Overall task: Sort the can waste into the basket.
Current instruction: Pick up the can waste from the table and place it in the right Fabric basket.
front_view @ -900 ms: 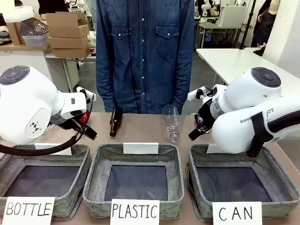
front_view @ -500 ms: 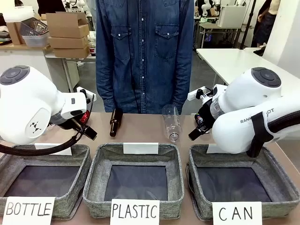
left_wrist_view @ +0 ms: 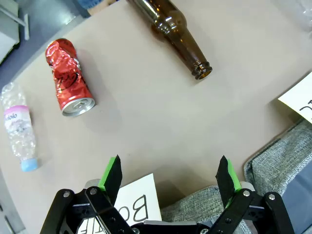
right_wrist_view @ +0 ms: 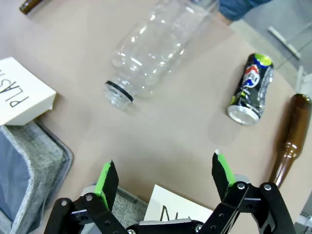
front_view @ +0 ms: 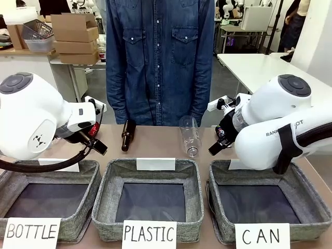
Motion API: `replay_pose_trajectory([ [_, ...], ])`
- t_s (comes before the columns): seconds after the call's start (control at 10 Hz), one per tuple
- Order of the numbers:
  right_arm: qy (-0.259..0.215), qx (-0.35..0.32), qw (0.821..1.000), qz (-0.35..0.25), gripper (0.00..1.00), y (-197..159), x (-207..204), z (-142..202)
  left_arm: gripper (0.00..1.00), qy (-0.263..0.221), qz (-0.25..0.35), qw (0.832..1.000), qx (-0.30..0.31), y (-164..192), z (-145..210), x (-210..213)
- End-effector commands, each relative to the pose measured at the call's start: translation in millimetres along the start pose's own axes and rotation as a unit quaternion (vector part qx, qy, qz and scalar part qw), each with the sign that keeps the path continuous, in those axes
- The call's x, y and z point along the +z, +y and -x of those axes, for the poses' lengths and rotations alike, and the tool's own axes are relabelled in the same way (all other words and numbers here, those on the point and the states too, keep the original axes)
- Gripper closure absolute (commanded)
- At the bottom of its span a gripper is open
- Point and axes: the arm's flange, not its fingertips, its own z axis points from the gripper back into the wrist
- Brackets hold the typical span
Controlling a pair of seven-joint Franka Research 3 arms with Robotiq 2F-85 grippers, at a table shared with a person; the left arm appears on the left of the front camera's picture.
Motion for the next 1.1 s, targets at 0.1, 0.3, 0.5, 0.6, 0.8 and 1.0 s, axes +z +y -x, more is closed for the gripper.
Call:
replay_pose_trajectory([
  [0.1,0.000,0.000,1.000,0.000,0.00,0.0,0.0,0.0,0.00,0.000,0.000,1.000,0.000,0.0,0.0,0.0],
  [0.3,-0.024,-0.027,0.999,-0.029,0.00,-1.5,99.3,-14.3,0.00,-0.034,-0.025,0.999,-0.007,13.4,6.6,110.8],
  [0.5,-0.056,-0.048,0.997,0.011,0.00,23.6,210.8,13.5,0.00,-0.084,-0.043,0.995,-0.028,-28.9,50.9,231.4],
  [0.6,-0.060,-0.046,0.996,0.048,0.00,32.7,226.5,31.6,0.00,-0.091,-0.060,0.993,-0.046,-46.1,69.6,242.8],
  [0.8,-0.061,-0.040,0.997,0.011,0.00,13.6,201.5,-21.1,0.00,-0.086,-0.042,0.995,-0.029,-6.6,-24.9,220.1],
  [1.0,-0.072,-0.046,0.996,0.038,0.00,22.8,248.4,-6.2,0.00,-0.086,-0.042,0.995,-0.029,-6.6,-24.9,220.1],
])
